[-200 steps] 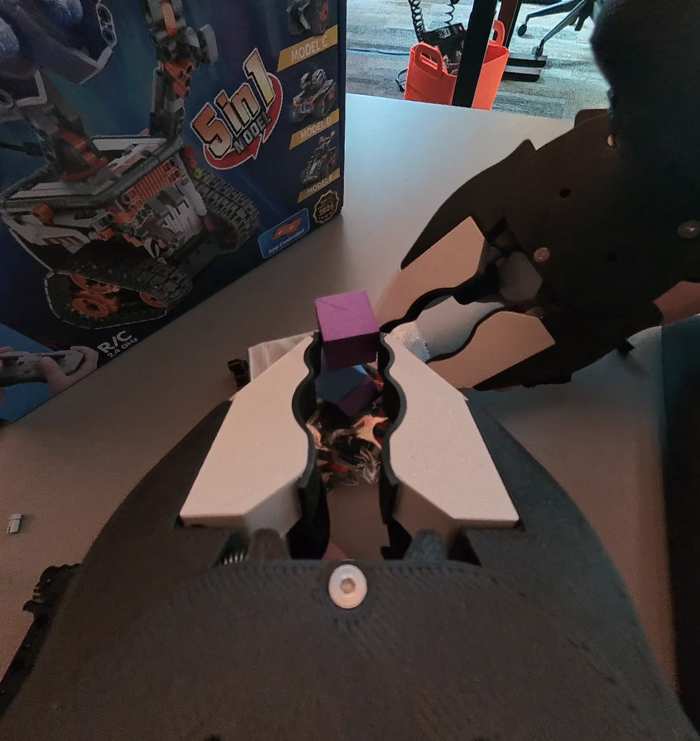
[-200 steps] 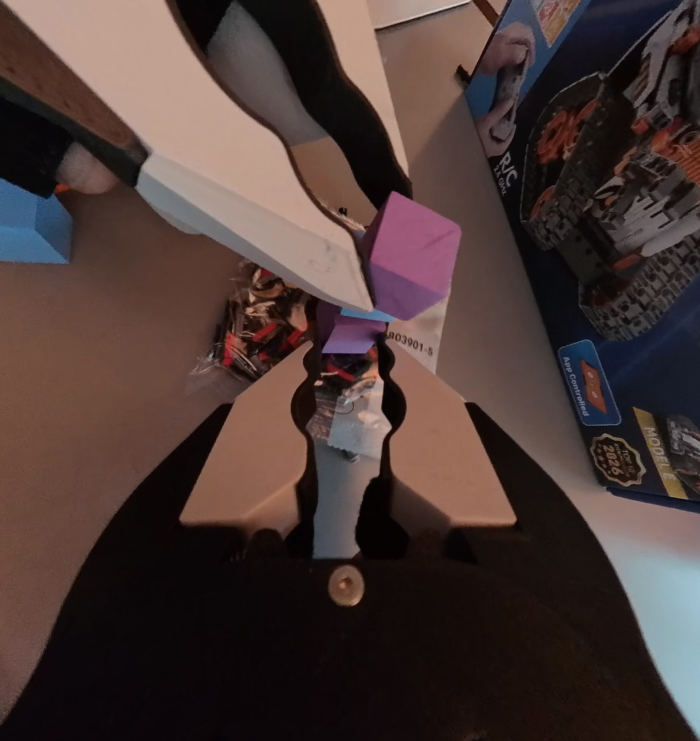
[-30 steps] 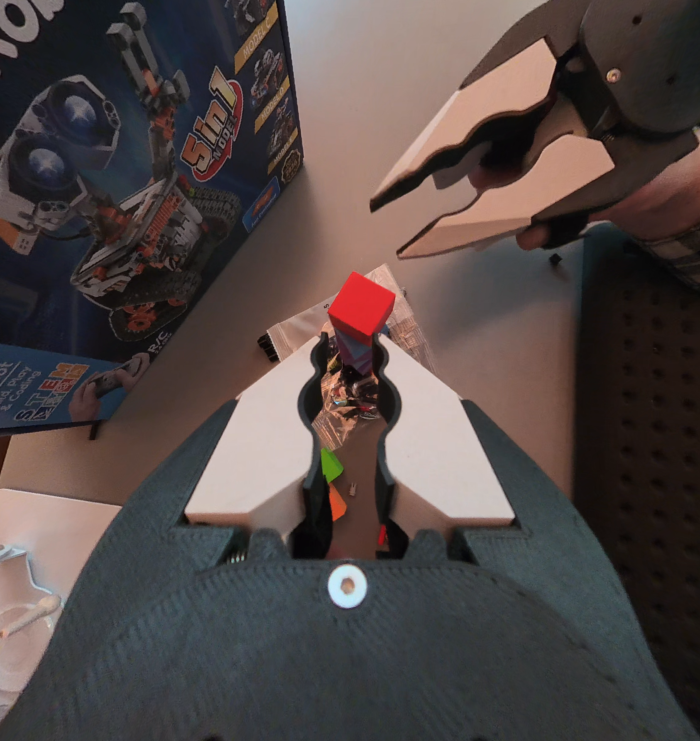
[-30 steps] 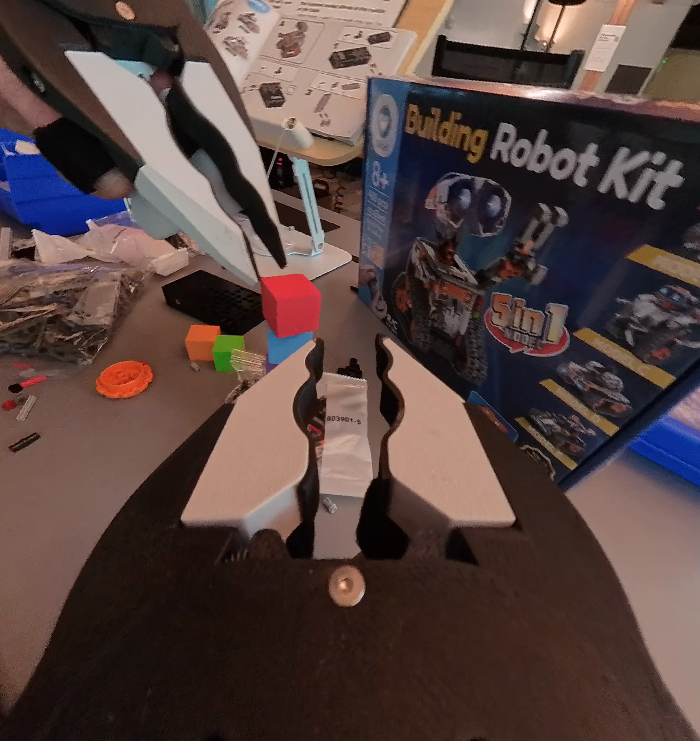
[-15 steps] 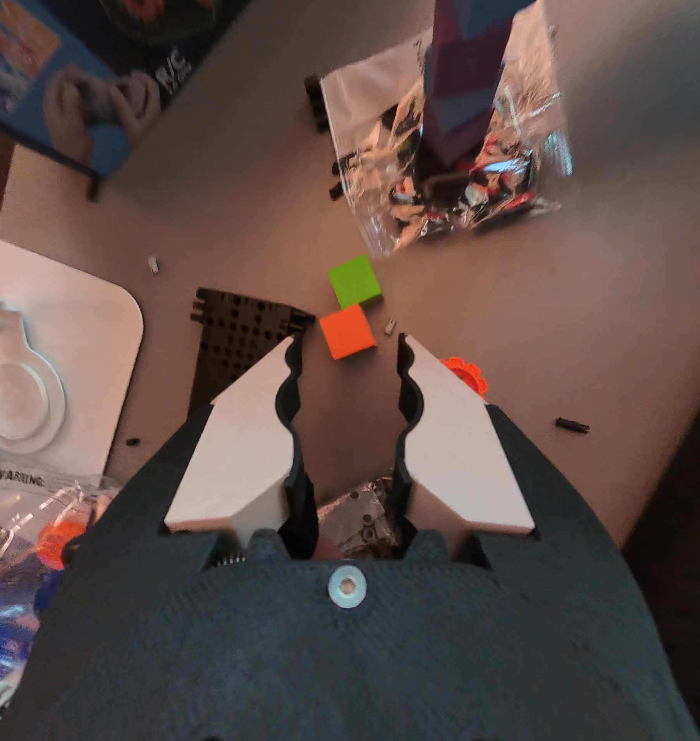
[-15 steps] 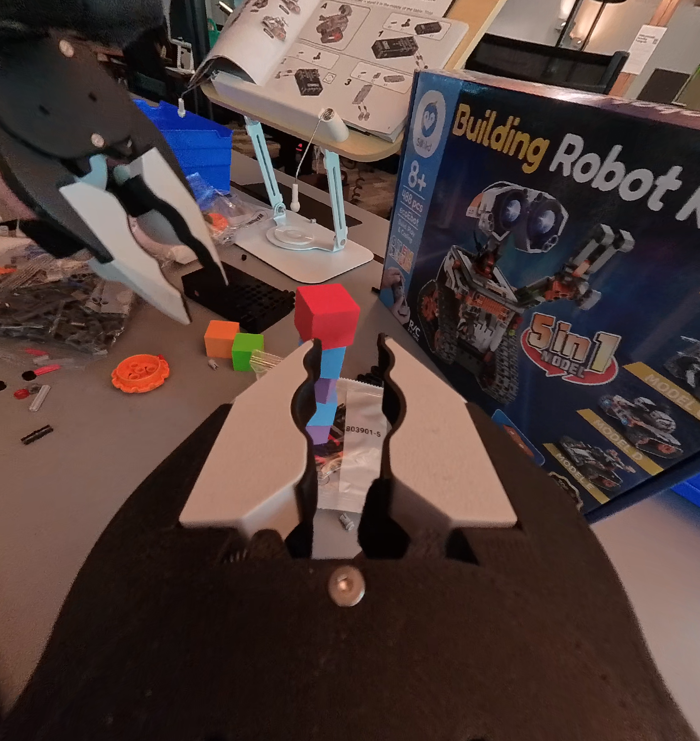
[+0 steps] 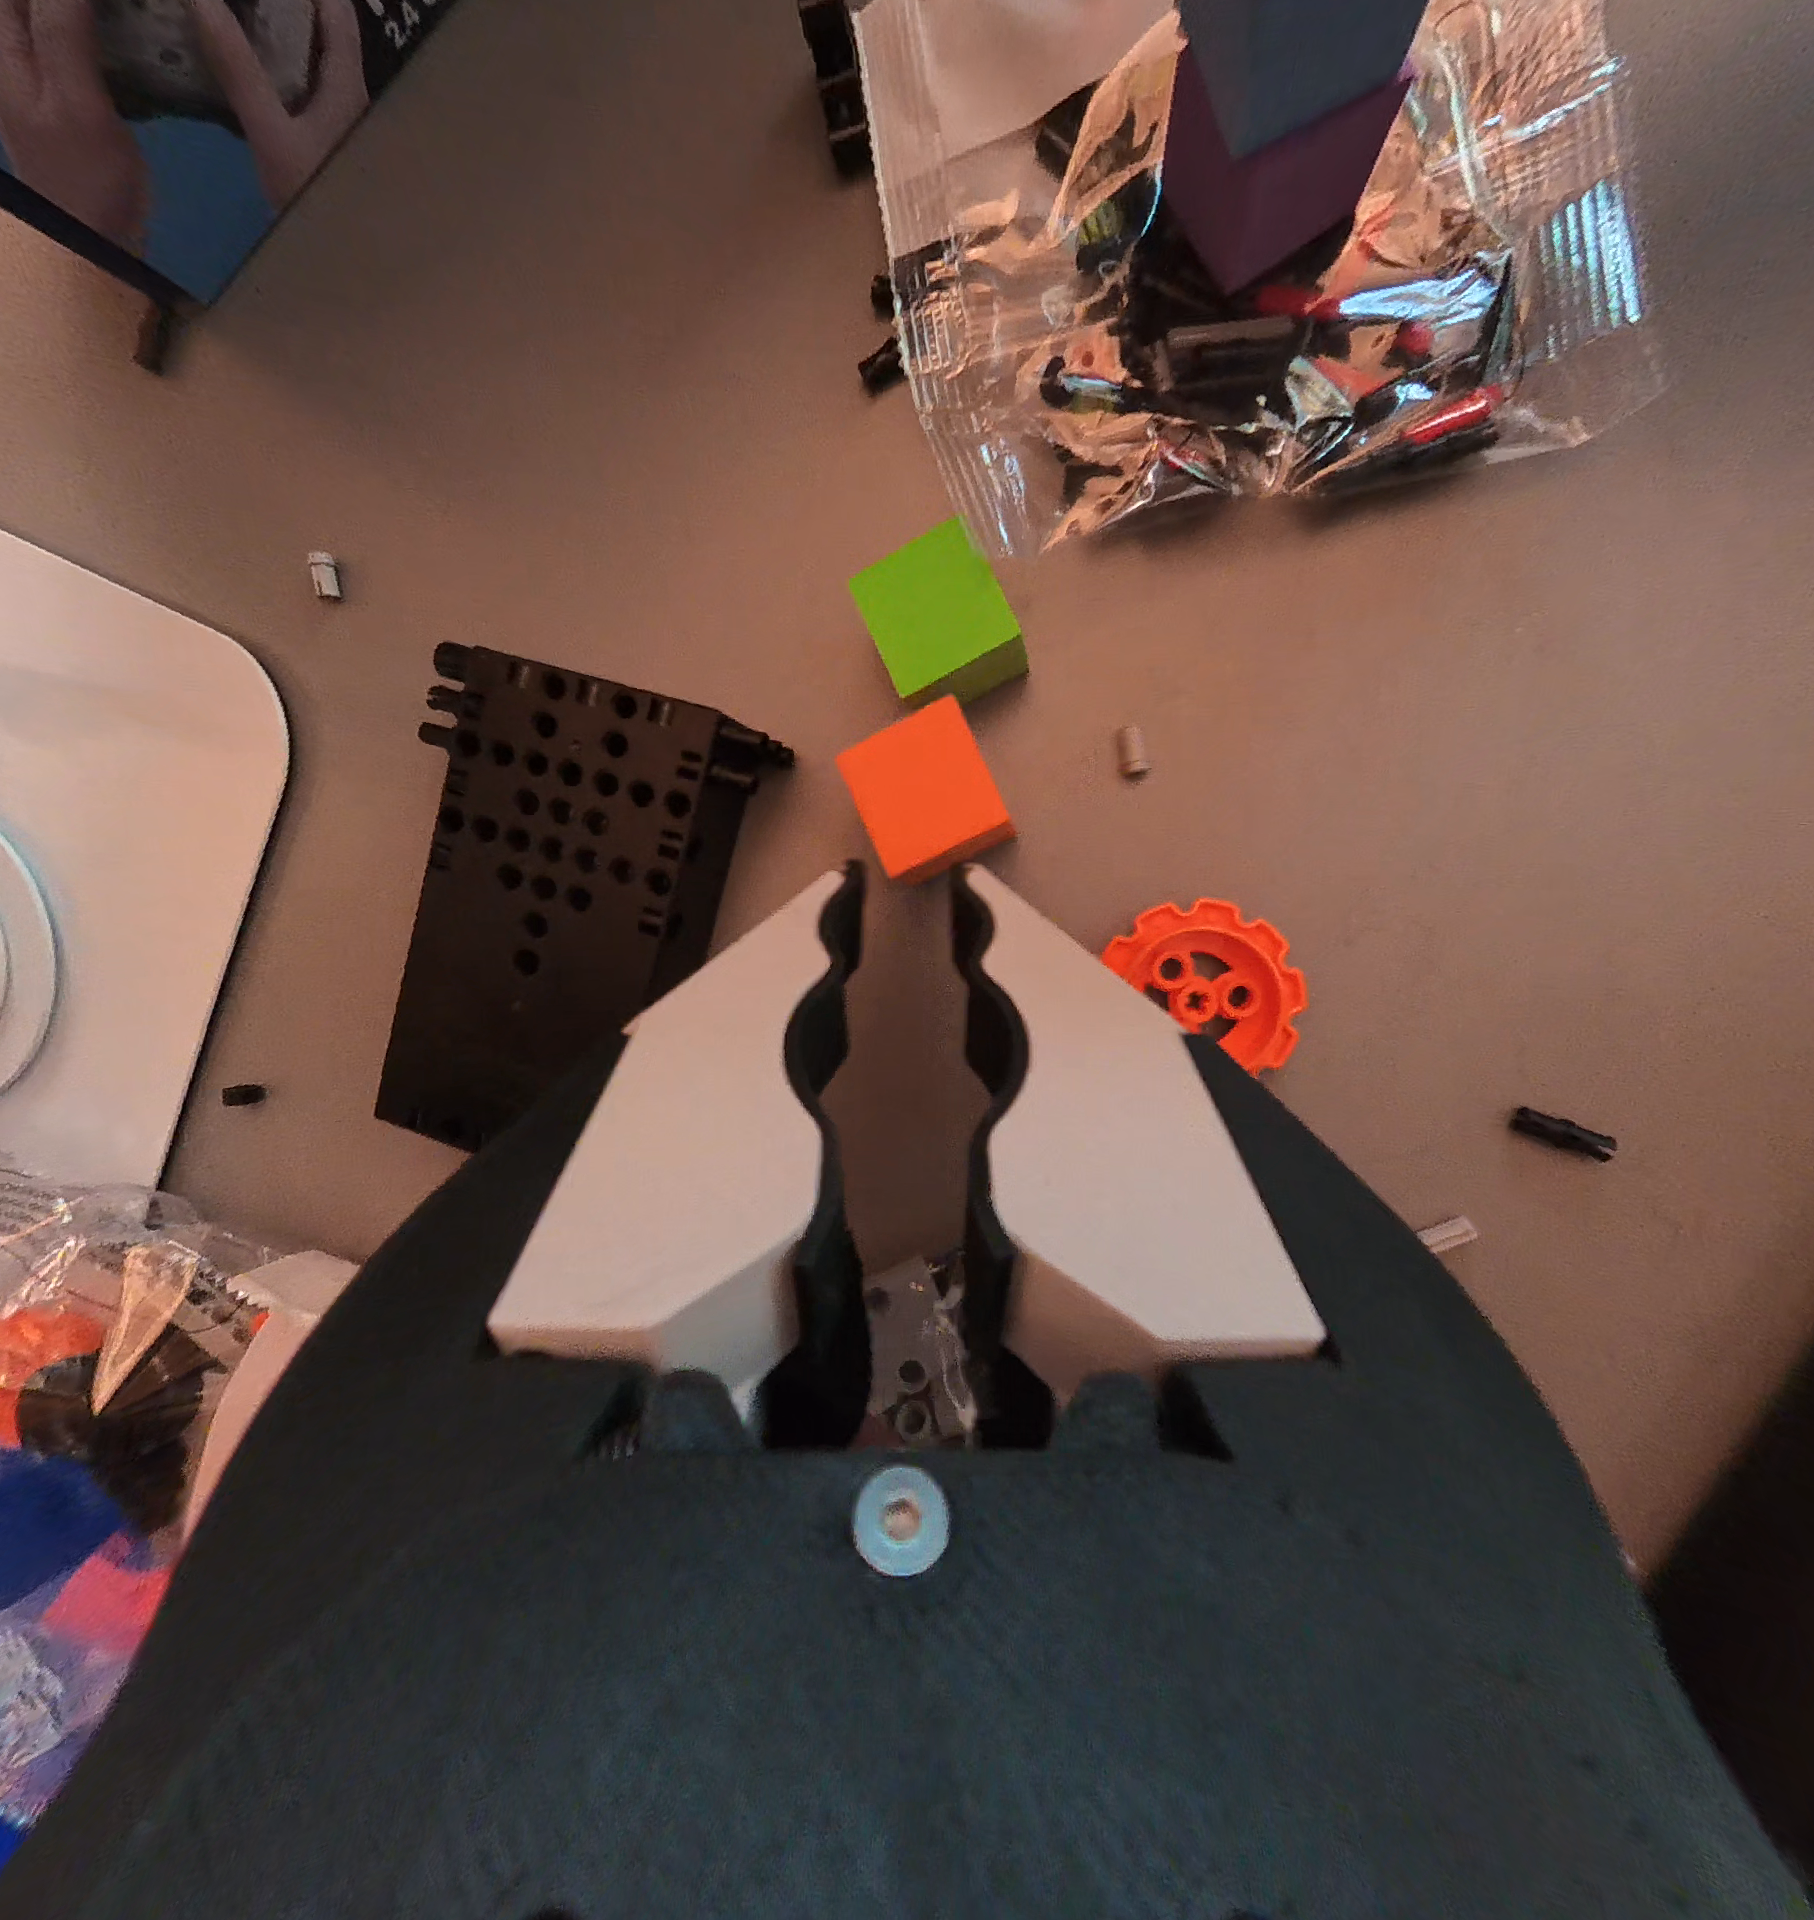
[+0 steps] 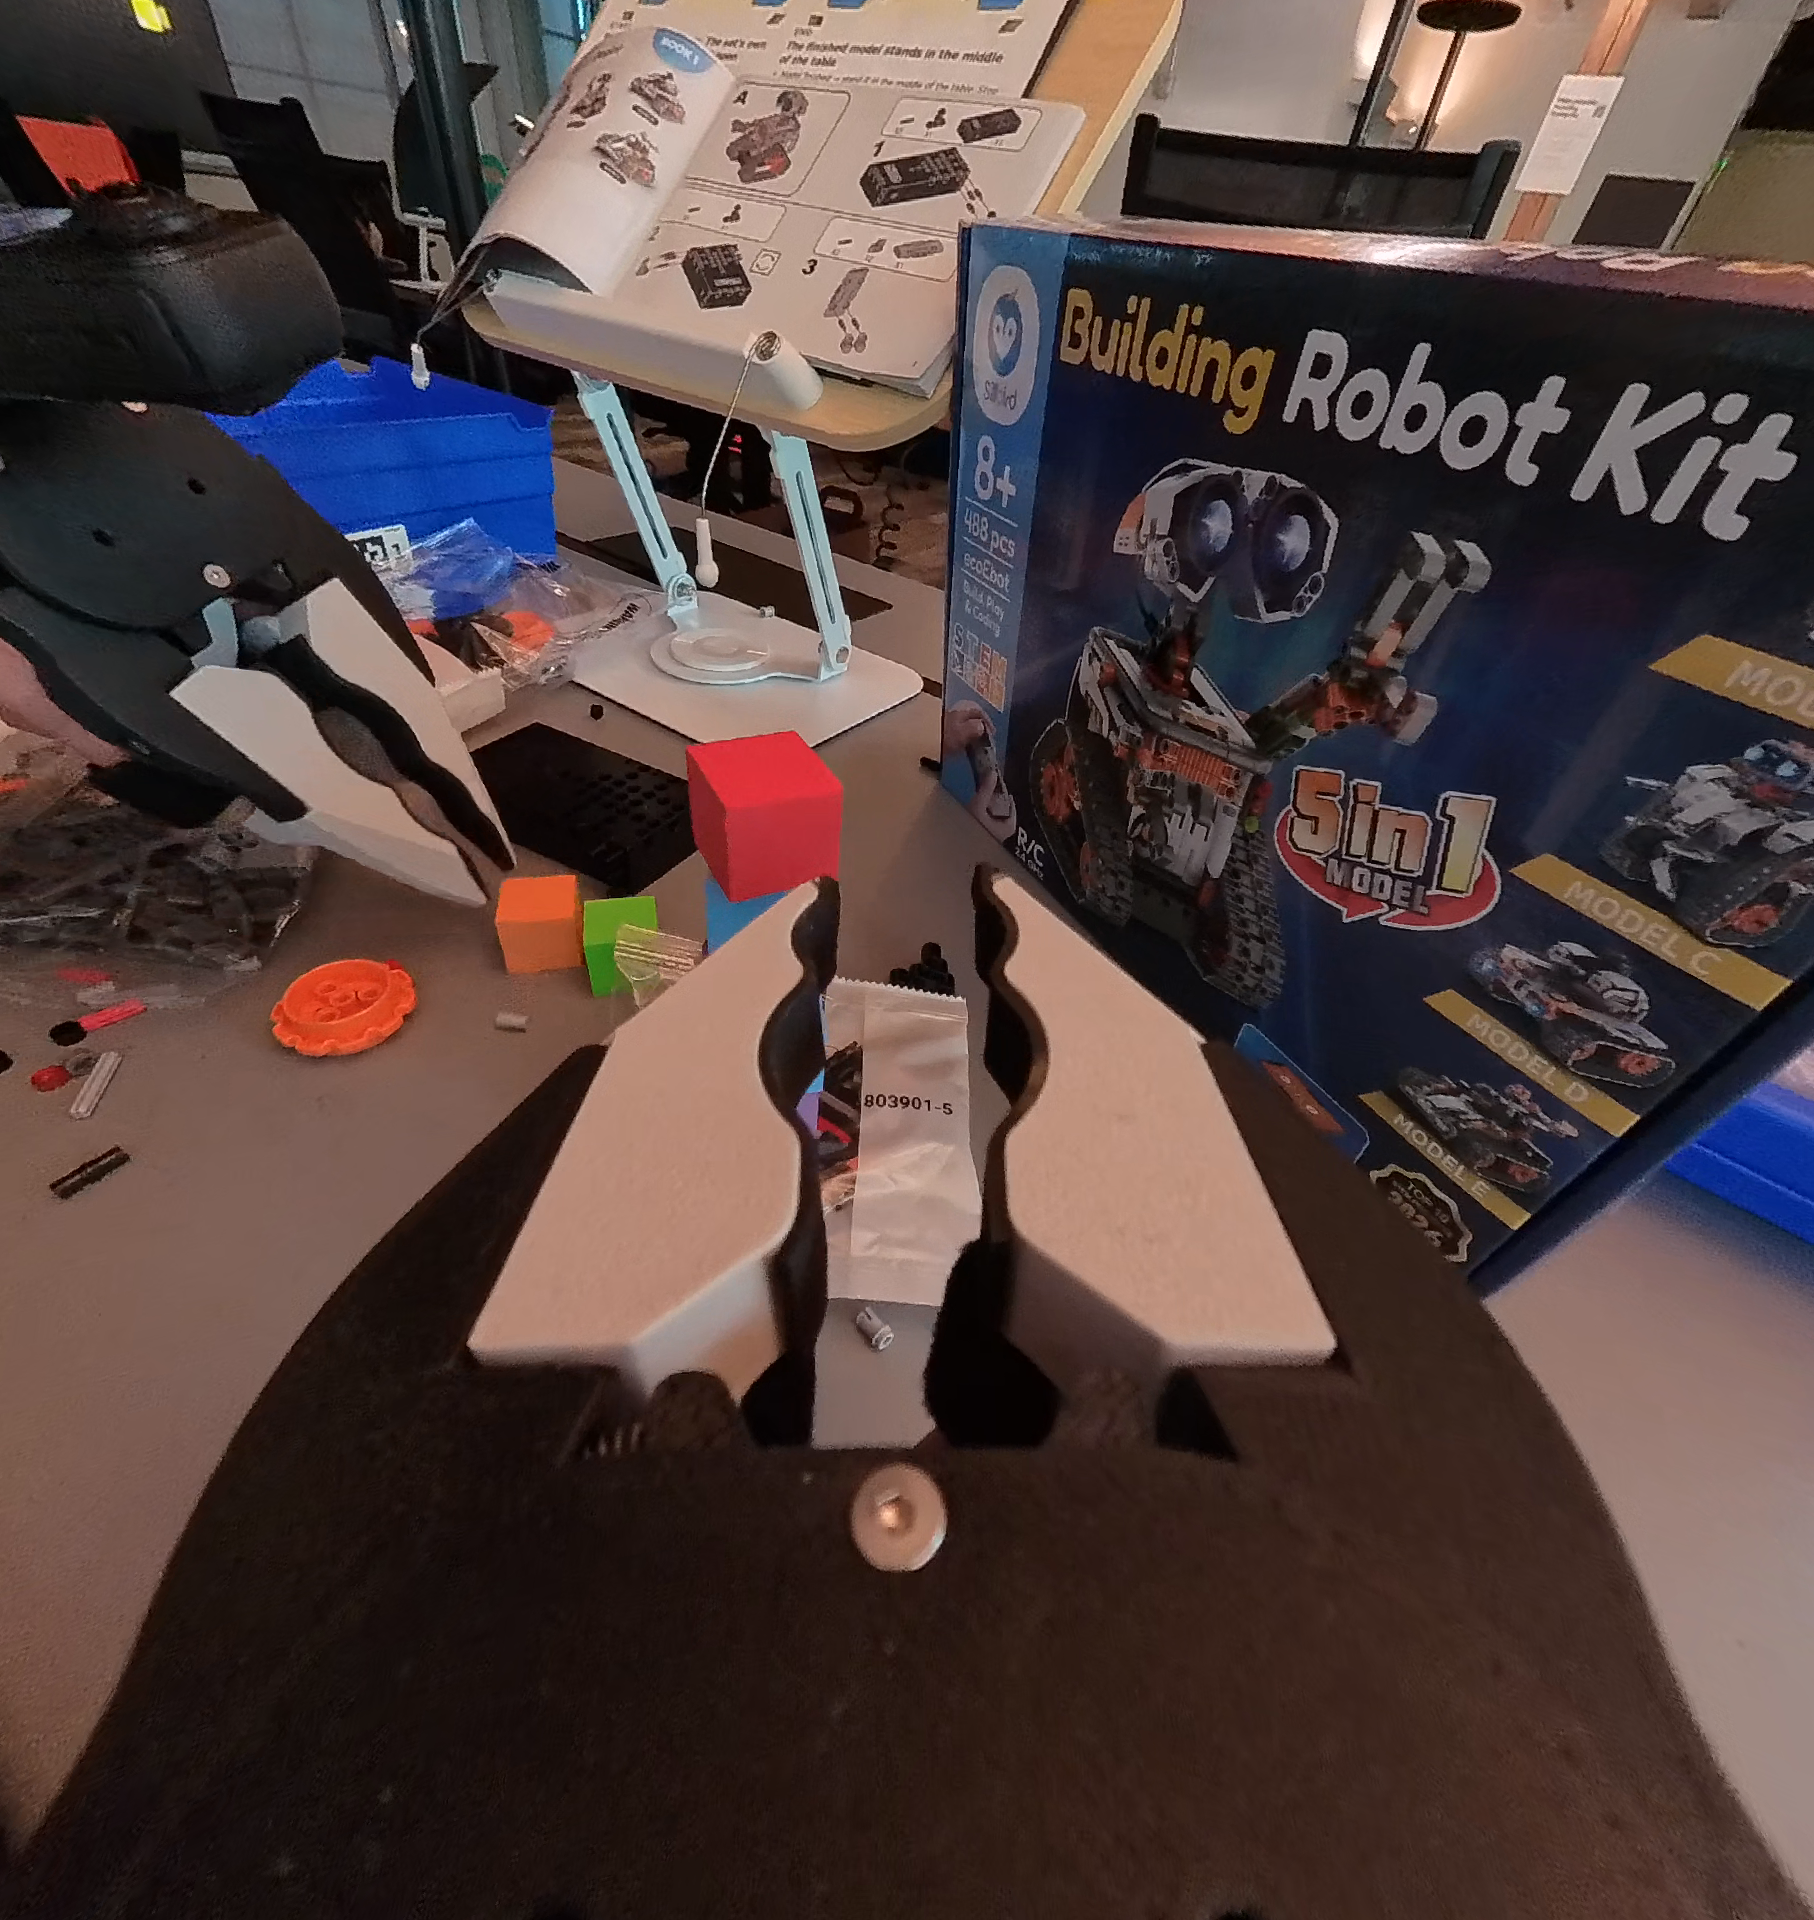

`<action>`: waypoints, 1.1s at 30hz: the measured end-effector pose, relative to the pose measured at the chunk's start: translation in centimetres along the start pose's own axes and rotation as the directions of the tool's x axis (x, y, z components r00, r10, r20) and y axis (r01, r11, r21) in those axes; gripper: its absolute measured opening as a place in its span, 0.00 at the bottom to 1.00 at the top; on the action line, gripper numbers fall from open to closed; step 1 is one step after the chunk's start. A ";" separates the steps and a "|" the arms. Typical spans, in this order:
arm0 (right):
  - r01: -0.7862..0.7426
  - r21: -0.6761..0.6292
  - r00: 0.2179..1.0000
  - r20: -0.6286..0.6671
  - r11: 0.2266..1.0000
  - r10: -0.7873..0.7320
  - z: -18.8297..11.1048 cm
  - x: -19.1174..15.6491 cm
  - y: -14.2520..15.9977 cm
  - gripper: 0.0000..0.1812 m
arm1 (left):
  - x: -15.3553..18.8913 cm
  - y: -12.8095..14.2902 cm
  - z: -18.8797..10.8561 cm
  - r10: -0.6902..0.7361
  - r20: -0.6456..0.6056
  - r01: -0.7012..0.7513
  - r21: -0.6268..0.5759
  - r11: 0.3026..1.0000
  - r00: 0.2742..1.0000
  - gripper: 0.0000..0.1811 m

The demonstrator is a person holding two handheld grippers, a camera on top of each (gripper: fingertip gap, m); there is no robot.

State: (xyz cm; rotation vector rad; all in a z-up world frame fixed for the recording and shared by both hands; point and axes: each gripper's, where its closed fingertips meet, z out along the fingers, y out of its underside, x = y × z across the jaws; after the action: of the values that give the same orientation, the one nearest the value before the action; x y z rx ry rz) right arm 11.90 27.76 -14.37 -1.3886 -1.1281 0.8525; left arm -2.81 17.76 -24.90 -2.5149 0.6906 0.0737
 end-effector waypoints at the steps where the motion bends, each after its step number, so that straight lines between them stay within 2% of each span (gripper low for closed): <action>1: -0.001 0.000 1.000 -0.001 1.000 0.001 0.0 0.0 0.0 0.14 | -0.1 0.0 0.0 0.000 0.012 0.000 -0.004 1.000 1.000 0.13; 3: -0.001 0.002 1.000 -0.004 1.000 0.001 -0.1 0.1 0.0 0.14 | 0.1 -0.2 0.1 -0.007 0.013 0.007 0.000 1.000 1.000 0.22; 5: -0.001 0.004 1.000 -0.004 1.000 0.001 -0.1 0.1 0.0 0.14 | 0.1 -0.4 0.5 -0.021 0.031 0.021 0.001 1.000 0.999 0.25; 9: -0.001 0.002 1.000 -0.003 1.000 0.001 -0.1 0.1 0.1 0.14 | 0.6 -0.6 1.6 -0.011 0.038 0.011 0.000 1.000 0.999 0.16; 14: -0.001 0.002 1.000 -0.006 1.000 0.001 -0.1 0.2 0.1 0.14 | 0.0 -1.2 0.2 -0.025 0.053 0.023 0.039 0.999 0.998 0.15; 17: -0.010 -0.004 1.000 -0.010 1.000 0.010 -0.1 0.4 0.3 0.14 | -0.3 -4.1 -2.9 -0.010 0.064 0.002 0.123 0.992 0.998 0.15; 21: -0.011 -0.010 1.000 -0.013 1.000 0.011 -0.1 0.4 0.5 0.14 | 1.7 -10.8 -6.8 0.061 -0.006 -0.057 0.278 0.959 0.998 0.15; 25: -0.010 -0.018 1.000 -0.021 1.000 0.010 -0.1 0.6 0.7 0.13 | 3.5 -15.4 -8.1 0.156 -0.048 -0.136 0.290 0.947 0.987 0.15; 28: -0.015 -0.017 1.000 -0.023 1.000 0.015 -0.1 0.7 0.7 0.13 | 3.9 -16.8 -7.6 0.205 -0.045 -0.190 0.229 0.955 0.978 0.15; 33: -0.021 -0.011 1.000 -0.019 1.000 0.021 -0.2 0.7 0.7 0.13 | 4.4 -16.7 -6.0 0.225 -0.095 -0.211 0.136 0.968 0.970 0.16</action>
State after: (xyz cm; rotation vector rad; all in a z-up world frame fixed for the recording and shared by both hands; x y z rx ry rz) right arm 12.44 28.43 -14.95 -1.4168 -1.1069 0.8477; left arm 8.68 24.88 -12.59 -2.3282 0.9850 -0.0295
